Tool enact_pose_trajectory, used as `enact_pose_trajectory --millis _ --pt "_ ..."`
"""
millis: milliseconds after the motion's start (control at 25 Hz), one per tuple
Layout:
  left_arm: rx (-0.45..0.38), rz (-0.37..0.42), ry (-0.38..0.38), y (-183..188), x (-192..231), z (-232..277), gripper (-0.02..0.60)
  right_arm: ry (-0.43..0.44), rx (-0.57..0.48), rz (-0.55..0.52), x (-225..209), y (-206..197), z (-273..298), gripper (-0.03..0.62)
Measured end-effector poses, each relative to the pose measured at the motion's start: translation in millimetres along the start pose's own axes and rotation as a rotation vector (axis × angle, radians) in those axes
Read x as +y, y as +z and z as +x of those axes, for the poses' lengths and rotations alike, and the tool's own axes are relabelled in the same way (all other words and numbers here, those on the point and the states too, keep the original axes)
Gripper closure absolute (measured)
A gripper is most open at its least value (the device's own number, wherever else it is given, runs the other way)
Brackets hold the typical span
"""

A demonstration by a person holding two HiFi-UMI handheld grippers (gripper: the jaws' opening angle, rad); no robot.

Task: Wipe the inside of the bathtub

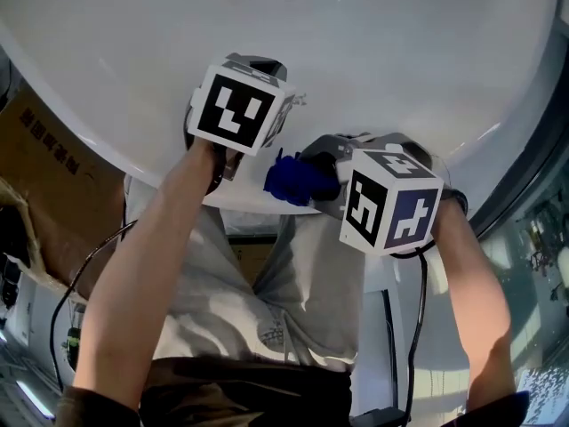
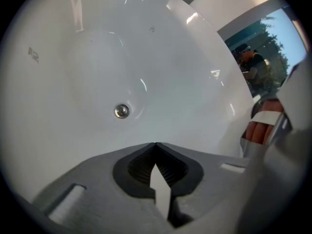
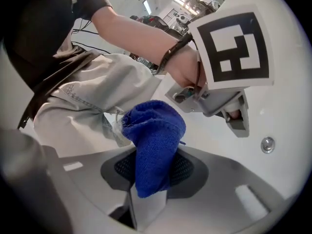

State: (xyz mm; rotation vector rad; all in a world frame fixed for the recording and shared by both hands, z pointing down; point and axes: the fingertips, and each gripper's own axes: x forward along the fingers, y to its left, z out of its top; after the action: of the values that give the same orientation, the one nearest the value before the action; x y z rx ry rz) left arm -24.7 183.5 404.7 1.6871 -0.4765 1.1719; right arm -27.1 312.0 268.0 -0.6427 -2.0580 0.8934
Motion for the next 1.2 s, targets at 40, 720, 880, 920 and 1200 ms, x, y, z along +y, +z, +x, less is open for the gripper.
enact_pose_trajectory --millis 40,720,880,920,1200 --pt "0.008 0.008 -0.002 -2 -2 1 0.580 0.002 -0.001 0.004 0 -1 0 0.470" --pt "-0.155 0.094 0.040 75 -9 -121 0.580 -0.259 -0.247 0.226 -23 55 -83 0.456" --pt "-0.244 0.088 0.070 111 -3 -166 0.580 -0.405 -0.327 0.224 -43 95 -135 0.455" --pt "-0.260 0.085 0.075 114 -3 -179 0.580 -0.427 -0.337 0.221 -40 104 -144 0.455" --pt "-0.398 0.119 0.129 152 -17 -284 0.580 -0.669 -0.399 0.189 -24 151 -231 0.454"
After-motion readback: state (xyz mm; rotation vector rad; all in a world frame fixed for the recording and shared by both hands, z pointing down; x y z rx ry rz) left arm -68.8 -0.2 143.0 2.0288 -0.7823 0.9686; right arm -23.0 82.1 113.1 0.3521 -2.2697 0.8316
